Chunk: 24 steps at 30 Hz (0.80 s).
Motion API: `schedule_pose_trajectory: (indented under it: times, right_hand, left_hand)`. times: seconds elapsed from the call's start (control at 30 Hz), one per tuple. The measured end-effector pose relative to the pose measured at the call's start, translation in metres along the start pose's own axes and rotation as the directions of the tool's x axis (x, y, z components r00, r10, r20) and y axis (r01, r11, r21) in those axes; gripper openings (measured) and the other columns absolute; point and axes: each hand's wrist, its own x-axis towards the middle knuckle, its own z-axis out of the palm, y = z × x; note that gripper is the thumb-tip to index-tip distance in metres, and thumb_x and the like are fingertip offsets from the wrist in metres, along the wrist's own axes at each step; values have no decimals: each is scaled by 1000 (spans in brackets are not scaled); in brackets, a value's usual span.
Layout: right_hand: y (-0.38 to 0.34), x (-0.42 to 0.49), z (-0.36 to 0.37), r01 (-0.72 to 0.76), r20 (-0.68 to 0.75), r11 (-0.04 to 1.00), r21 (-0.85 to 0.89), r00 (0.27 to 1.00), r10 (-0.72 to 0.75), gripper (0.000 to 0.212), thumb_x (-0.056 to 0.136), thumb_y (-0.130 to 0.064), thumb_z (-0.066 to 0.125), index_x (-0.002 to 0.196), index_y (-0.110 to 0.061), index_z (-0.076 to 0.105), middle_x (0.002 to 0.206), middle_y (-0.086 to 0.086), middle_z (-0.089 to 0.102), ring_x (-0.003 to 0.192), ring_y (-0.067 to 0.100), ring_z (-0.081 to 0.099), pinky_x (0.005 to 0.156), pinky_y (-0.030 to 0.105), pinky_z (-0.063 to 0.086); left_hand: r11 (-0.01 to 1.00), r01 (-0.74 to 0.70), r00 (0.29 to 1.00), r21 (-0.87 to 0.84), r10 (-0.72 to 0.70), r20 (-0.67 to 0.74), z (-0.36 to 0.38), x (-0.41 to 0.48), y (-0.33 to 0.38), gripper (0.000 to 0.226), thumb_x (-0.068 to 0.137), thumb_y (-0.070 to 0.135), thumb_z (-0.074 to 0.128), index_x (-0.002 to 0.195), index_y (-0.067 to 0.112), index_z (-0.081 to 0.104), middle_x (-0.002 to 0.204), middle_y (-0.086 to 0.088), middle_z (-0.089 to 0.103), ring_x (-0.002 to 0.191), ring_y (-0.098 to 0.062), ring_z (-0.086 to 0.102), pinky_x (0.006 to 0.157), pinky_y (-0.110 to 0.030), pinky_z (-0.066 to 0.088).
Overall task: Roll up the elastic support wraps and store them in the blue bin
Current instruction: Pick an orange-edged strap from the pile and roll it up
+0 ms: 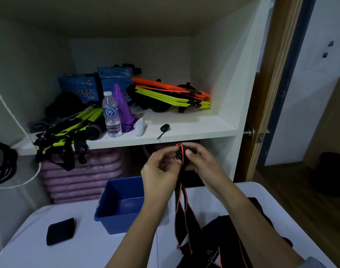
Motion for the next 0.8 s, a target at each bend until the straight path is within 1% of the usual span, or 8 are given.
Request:
schedule_pose_trajectory:
  times: [0.1, 0.2, 0.33, 0.43, 0.57, 0.63, 0.7, 0.8]
  right_hand:
    - [0, -2, -1, 31, 21, 990, -138, 999, -29, 27, 92, -12, 56, 115, -25, 60, 101, -4, 66, 91, 10, 62, 78, 27, 50]
    - [-3, -7, -4, 39, 123, 982, -187, 992, -16, 36, 82, -18, 65, 114, -33, 58, 96, -8, 65, 86, 6, 62, 76, 22, 50]
    - [6, -11, -6, 72, 144, 916, -394, 989, -16, 65, 62, -25, 82, 116, -42, 52, 94, 4, 62, 71, 13, 61, 73, 34, 57]
    - [17, -11, -2, 88, 94, 909, -407, 994, -54, 60, 70, -13, 76, 117, -42, 50, 76, 3, 56, 65, 14, 57, 70, 35, 54]
    - [20, -10, -2, 86, 29, 918, -388, 996, -81, 51, 80, 4, 58, 115, -32, 54, 67, -5, 54, 56, 6, 51, 61, 23, 47]
    - [17, -8, -1, 109, -11, 908, -406, 992, -124, 47, 83, 5, 55, 110, -33, 59, 88, -2, 63, 64, 6, 57, 65, 14, 47]
    - [15, -6, -1, 160, -24, 879, -449, 981, -191, 43, 85, 5, 54, 110, -28, 64, 115, -2, 59, 86, 8, 60, 77, 8, 45]
    - [13, -5, -1, 198, -19, 880, -432, 973, -228, 38, 87, 6, 52, 108, -21, 68, 118, -2, 57, 105, 0, 57, 91, 8, 41]
  left_hand:
    - [973, 133, 991, -189, -124, 56, -3, 2, 2, 28, 82, -6, 58, 93, 16, 70, 83, 1, 70, 85, -16, 67, 83, -35, 56]
    - [935, 226, 974, -275, -219, 57, -5, 4, -2, 24, 84, -4, 58, 90, 16, 69, 76, 0, 68, 81, -19, 64, 85, -40, 53]
    - [924, 262, 965, -279, -242, 103, -10, 7, -4, 22, 86, -2, 58, 89, 17, 68, 75, 2, 68, 81, -19, 65, 80, -36, 55]
    - [901, 318, 945, -294, -279, 169, -11, 8, -3, 21, 88, -3, 54, 97, 12, 65, 88, -8, 67, 86, -17, 66, 73, -25, 54]
    - [907, 311, 944, -283, -260, 204, -14, 11, -6, 26, 86, -10, 52, 98, 10, 64, 90, -8, 67, 88, -17, 66, 80, -26, 56]
    - [949, 259, 956, -177, -226, 187, -16, 13, -11, 29, 82, -9, 60, 97, 15, 65, 90, -5, 68, 83, -16, 68, 79, -28, 56]
    - [989, 147, 983, 28, -149, 108, -19, 14, -18, 31, 77, -1, 69, 97, 22, 66, 89, -1, 66, 72, -8, 65, 73, -25, 55]
    - [923, -27, 999, 384, 35, -14, -24, 13, -28, 40, 70, 15, 78, 103, 34, 66, 94, 9, 56, 79, 2, 56, 70, -4, 42]
